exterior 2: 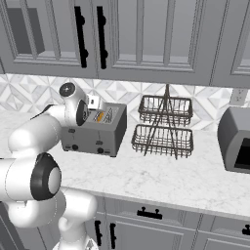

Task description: Start the toaster. Once the lever pops up, take the bread to the plate on the dining counter.

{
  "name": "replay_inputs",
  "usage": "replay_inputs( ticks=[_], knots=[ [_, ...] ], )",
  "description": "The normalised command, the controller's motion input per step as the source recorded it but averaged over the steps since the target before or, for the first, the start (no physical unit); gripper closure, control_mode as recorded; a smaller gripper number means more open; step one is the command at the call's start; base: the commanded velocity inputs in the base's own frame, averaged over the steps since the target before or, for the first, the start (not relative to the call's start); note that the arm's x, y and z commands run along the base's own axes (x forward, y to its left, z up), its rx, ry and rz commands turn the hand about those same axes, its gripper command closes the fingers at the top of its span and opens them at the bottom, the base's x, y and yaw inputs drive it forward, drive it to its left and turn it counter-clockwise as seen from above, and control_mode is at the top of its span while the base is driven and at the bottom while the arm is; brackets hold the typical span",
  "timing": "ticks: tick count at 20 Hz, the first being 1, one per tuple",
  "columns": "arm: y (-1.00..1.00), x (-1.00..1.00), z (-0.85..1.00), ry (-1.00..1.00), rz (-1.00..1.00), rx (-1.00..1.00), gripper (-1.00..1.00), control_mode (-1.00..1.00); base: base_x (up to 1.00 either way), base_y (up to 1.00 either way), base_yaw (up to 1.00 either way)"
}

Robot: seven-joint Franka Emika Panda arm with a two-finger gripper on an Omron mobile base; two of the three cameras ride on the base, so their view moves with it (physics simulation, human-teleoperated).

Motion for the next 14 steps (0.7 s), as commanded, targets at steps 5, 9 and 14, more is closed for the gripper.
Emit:
replay_inputs(
  ticks=[5,9,14],
  knots=[
    [0.00,0.00,0.00,0.00,0.00,0.00,-1.00,-1.00,0.00,0.00,0.00],
    [0.00,0.00,0.00,0.00,0.00,0.00,-1.00,-1.00,0.00,0.00,0.00],
    [0.00,0.00,0.00,0.00,0.00,0.00,-1.00,-1.00,0.00,0.00,0.00]
  ],
)
